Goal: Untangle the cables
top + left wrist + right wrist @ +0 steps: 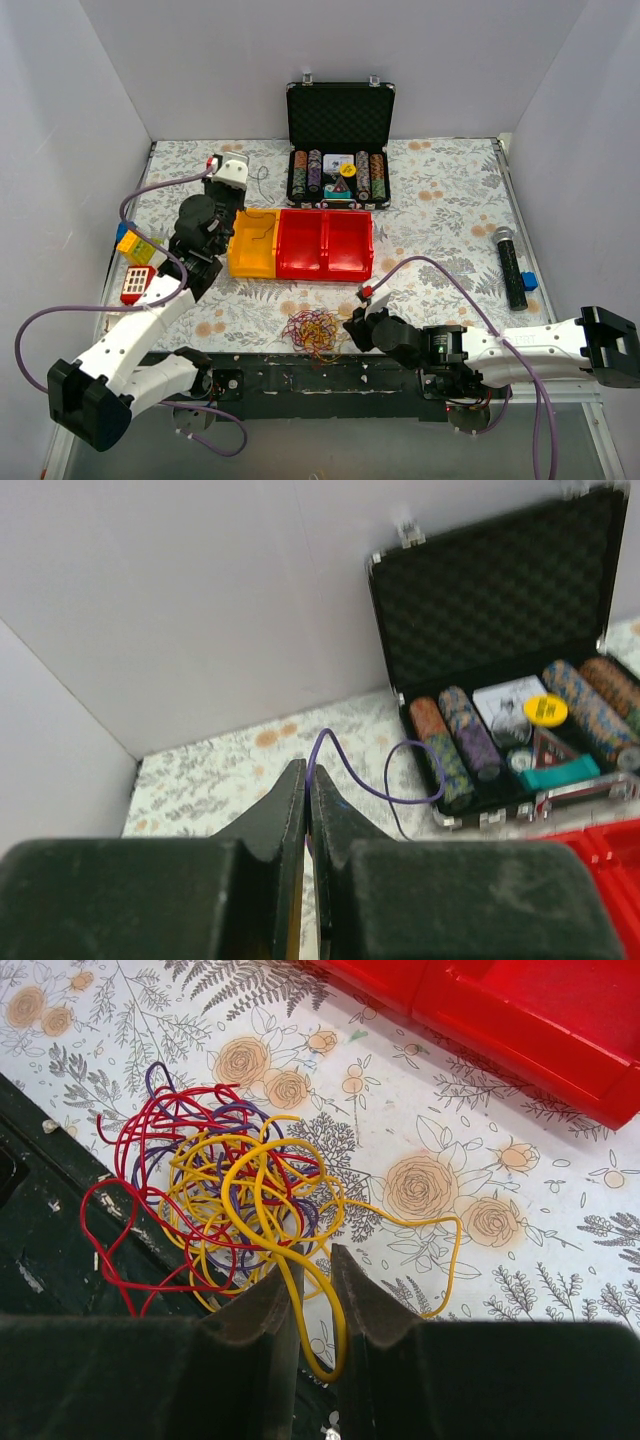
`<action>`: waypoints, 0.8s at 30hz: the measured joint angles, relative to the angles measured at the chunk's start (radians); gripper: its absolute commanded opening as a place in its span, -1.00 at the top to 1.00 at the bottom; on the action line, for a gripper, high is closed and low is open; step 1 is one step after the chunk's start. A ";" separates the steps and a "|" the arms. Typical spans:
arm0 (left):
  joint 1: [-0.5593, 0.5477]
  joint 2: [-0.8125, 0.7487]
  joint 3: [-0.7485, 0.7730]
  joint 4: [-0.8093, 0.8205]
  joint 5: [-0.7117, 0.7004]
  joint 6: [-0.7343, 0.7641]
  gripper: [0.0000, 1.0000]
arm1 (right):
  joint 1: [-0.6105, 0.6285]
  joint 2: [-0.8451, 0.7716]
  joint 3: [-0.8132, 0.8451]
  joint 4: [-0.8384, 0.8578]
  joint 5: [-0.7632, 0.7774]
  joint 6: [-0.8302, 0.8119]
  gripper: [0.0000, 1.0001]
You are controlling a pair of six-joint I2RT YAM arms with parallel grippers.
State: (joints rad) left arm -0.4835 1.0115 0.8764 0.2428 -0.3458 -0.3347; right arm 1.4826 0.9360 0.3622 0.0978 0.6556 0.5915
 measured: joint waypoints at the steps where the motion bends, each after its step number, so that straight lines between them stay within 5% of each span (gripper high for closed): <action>1: 0.000 0.000 -0.018 -0.005 0.003 0.002 1.00 | 0.000 0.000 0.000 -0.001 0.001 0.002 0.50; 10: 0.000 0.074 -0.201 -0.075 0.010 0.034 1.00 | 0.000 0.000 -0.001 -0.018 0.012 0.015 0.50; 24: 0.000 0.306 -0.216 -0.013 0.001 0.085 1.00 | 0.001 0.000 -0.012 -0.034 0.020 0.041 0.48</action>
State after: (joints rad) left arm -0.4831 1.3170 0.6609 0.2298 -0.3447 -0.2501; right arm 1.4834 0.9356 0.3500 0.0643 0.6754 0.6323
